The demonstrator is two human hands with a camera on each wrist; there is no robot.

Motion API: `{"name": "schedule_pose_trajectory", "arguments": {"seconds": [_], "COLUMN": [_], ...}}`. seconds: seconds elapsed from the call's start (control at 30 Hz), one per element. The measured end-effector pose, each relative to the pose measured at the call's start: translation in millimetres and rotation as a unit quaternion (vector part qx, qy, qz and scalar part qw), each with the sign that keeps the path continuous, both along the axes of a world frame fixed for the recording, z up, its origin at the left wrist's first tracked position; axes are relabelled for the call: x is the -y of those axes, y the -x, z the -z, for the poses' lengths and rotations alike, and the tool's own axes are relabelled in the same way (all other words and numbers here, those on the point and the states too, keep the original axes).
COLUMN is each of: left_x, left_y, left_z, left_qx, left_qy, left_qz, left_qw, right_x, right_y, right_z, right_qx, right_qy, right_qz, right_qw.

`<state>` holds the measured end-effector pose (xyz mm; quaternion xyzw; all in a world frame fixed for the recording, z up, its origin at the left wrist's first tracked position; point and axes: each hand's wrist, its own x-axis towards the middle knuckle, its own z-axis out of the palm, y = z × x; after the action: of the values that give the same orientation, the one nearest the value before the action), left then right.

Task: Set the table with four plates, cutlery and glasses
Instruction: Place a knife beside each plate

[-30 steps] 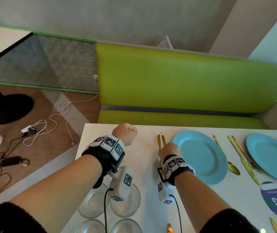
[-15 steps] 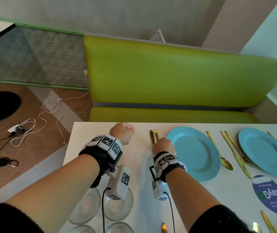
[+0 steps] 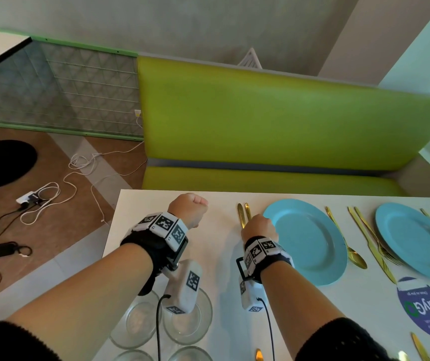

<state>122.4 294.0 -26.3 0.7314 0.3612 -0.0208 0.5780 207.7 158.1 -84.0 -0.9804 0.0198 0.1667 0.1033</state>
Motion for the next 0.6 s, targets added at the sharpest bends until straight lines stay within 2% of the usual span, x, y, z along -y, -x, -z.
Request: {"name": "schedule_pose_trajectory", "arguments": {"seconds": [0.33, 0.6], "left_x": [0, 21], "left_y": [5, 41], "left_z": [0, -29], "left_qx": [-0.005, 0.025], "left_qy": [-0.007, -0.006], "left_qz": [-0.014, -0.009], "left_qw": [1.000, 1.000], "right_x": [6, 33], "right_y": [2, 40], "right_z": [0, -32], "right_qx": [0.006, 0.006], "right_qy": [-0.002, -0.049], "right_qz": [0.001, -0.021], "right_qw": [1.000, 0.999]}}
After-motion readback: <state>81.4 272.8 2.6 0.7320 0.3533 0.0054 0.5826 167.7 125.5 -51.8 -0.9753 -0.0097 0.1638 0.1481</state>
